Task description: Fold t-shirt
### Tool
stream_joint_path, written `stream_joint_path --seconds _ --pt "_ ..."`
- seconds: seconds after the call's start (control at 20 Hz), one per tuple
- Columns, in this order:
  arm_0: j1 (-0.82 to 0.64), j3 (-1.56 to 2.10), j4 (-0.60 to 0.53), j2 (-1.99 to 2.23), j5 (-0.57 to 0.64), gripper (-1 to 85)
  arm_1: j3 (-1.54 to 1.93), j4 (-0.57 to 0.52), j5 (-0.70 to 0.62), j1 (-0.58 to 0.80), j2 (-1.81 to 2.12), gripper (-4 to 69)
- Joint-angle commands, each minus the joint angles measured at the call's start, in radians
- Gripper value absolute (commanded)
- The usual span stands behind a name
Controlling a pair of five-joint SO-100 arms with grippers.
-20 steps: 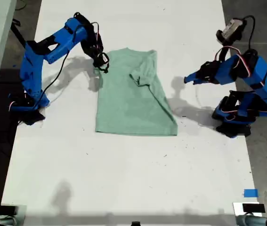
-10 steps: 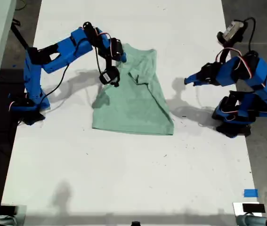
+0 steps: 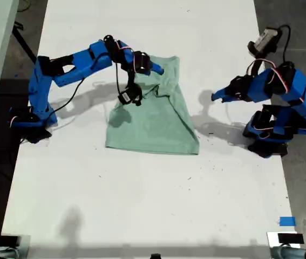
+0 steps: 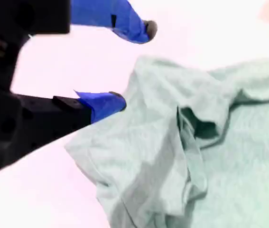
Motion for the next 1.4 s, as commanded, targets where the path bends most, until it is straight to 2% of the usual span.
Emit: stream_joint_path --seconds 0.0,0.2,0.4,0.45,0.6,0.9,1.1,1.35 --pt "-0.031 -0.077 0.061 0.239 0.043 25.0 0.006 -0.02 0.015 -0.014 0.028 16.2" --pt "0.015 -0.028 0.265 0.453 0.067 24.7 0.046 -0.029 0.025 -0.055 0.034 14.8" --pt "0.195 0.095 0.472 0.523 0.028 24.8 0.077 -0.083 -0.014 -0.124 -0.058 16.8" --pt "0.238 0.17 0.48 0.545 -0.006 24.8 0.077 -0.098 -0.035 -0.138 -0.106 19.1" --pt "0.331 0.437 0.4 0.637 -0.08 24.7 0.074 -0.181 -0.101 -0.161 -0.232 29.6" --pt "0.425 0.664 0.36 0.727 -0.209 24.5 0.072 -0.299 -0.204 -0.187 -0.428 30.0" --pt "0.451 0.718 0.348 0.749 -0.259 24.4 0.069 -0.4 -0.196 -0.239 -0.604 30.1" --pt "0.448 0.718 0.345 0.753 -0.265 24.2 0.054 -0.523 -0.175 -0.278 -0.824 29.7"
